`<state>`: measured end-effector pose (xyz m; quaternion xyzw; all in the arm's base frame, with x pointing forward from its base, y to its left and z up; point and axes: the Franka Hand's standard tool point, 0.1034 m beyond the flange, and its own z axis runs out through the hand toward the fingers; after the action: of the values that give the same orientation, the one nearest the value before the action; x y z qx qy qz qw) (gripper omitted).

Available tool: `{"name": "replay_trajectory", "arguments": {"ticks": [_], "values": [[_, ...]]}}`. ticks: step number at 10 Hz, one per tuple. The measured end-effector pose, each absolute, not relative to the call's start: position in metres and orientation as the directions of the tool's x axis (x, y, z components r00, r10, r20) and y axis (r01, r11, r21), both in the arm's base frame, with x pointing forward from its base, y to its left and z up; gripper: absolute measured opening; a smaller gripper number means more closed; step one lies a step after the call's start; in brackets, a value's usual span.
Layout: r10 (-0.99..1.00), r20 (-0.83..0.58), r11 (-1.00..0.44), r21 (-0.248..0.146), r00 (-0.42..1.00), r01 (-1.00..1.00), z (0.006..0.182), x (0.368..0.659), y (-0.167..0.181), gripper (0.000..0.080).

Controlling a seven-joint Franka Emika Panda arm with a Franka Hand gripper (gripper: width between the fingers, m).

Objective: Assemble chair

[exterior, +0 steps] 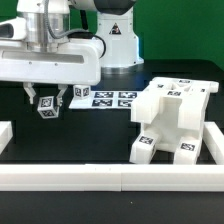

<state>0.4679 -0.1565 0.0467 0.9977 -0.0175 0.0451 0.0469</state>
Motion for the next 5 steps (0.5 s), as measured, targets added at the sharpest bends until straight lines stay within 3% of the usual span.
{"name": "replay_trajectory", "arguments": {"ticks": [3,5], "values": [[0.017,0.167,-0.981,0.194,0.986,-0.016,0.03,0.459,-0.159,0.0271],[0.021,0.186,-0.98,0.198,0.982,-0.016,0.026,0.462,-0.15,0.0271]]}}
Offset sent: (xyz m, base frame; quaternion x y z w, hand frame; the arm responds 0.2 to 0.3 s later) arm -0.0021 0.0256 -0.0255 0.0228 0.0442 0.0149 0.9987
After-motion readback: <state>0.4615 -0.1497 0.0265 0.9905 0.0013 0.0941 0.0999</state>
